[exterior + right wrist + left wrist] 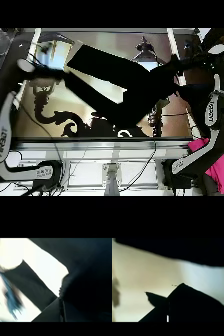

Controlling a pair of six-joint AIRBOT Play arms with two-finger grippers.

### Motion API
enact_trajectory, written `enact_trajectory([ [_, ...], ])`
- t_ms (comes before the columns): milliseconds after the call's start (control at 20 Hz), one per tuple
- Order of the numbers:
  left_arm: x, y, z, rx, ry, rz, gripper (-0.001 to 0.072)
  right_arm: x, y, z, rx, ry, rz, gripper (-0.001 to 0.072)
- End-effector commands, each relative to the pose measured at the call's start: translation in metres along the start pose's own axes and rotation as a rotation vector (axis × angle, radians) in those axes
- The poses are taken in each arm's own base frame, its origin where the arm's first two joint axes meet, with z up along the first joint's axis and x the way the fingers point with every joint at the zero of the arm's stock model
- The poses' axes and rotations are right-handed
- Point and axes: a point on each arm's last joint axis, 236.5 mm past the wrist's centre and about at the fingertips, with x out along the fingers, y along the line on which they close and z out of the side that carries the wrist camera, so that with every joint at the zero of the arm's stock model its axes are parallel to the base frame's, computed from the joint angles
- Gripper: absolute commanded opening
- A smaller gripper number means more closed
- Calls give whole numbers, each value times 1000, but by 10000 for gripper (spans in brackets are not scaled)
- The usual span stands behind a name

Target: Fold the clothes and pants, and hang the long-sleeved shirts on hangers.

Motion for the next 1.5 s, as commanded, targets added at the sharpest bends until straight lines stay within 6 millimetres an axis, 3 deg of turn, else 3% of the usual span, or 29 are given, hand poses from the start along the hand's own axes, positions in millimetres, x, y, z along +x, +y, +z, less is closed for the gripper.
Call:
enact_trajectory([
  [0, -105, 76, 132, -75, -507, 261, 1, -40, 72, 102, 103, -428, 289, 15],
  [50, -124, 87, 144, -87, -576, 299, 1, -58, 89, 119, 100, -509, 338, 15],
  [100, -130, 92, 146, -89, -589, 313, 1, -71, 102, 129, 75, -560, 354, 15],
  [200, -127, 96, 141, -82, -569, 317, 2, -84, 120, 132, 36, -587, 371, 16],
  [300, -121, 102, 134, -85, -544, 323, 2, -82, 122, 123, 18, -549, 364, 16],
  [450, -114, 124, 99, -124, -414, 314, 1, -68, 106, 90, -28, -391, 299, 15],
  [550, -116, 151, 65, -178, -326, 332, 0, -57, 81, 43, -144, -188, 210, 14],
  [600, -117, 165, 44, -211, -285, 346, 0, -53, 64, 10, -173, -49, 173, 14],
  [700, -111, 181, -10, -233, -158, 349, 0, -46, 20, -40, -128, 150, 54, 13],
  [850, -88, 166, -91, -181, 19, 300, -1, -32, -29, -79, -17, 210, -76, 13],
  [1050, -62, 133, -179, -155, 190, 217, 0, -36, -91, -163, 110, 290, -222, 13],
  [1150, -57, 125, -202, -126, 235, 193, 0, -53, -121, -195, 203, 268, -289, 13],
  [1250, -56, 128, -210, -92, 253, 204, 0, -79, -159, -219, 316, 206, -393, 14],
  [1350, -57, 138, -204, -79, 227, 245, 2, -112, -202, -226, 418, 107, -531, 14],
  [1450, -57, 145, -195, -85, 189, 275, 2, -131, -223, -216, 464, 4, -566, 14],
])
